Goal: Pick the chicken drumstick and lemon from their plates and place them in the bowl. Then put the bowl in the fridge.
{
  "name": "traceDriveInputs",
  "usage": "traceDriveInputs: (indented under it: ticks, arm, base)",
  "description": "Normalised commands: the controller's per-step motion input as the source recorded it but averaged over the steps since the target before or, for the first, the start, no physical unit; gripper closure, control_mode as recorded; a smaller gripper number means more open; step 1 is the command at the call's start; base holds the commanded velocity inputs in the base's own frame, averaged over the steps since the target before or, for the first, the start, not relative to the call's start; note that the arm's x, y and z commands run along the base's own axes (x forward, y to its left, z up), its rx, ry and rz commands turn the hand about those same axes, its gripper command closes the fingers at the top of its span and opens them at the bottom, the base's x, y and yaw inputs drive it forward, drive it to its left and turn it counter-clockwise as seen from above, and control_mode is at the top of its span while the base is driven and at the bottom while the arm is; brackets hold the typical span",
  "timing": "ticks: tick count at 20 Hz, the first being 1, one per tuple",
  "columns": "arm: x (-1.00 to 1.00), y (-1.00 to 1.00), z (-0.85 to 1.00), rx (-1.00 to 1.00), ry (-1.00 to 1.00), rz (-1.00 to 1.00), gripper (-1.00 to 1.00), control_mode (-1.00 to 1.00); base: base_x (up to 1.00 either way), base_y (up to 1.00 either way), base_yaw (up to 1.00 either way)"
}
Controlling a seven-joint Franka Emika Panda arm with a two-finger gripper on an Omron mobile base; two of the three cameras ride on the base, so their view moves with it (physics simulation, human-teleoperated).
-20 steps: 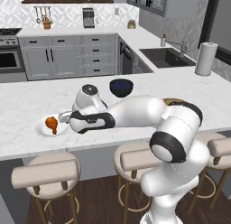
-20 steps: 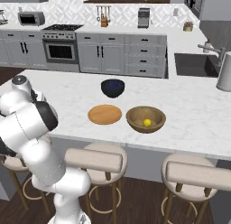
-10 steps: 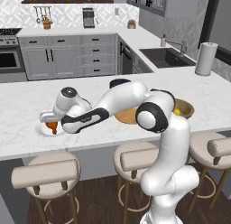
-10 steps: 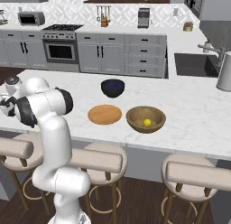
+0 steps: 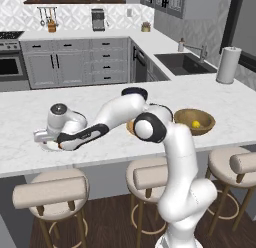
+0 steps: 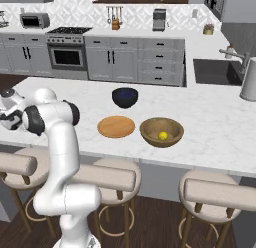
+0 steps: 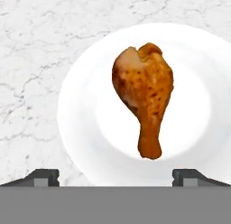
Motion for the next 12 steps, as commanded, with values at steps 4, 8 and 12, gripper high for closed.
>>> traceDriveInputs:
  ticks: [4,8,12]
  arm:
    - [0.39,-0.14,0.00,-0.07,0.13,0.00,-1.00,-1.00]
    - [0.22,-0.19,0.00,-0.04,0.11,0.00,-1.00,-1.00]
    - [0.20,-0.17,-0.18,-0.01,0.02,0.00,-1.00,-1.00]
  base:
    - [0.00,0.00,0.00]
    - [0.00,0.00,0.00]
    - [0.00,0.00,0.00]
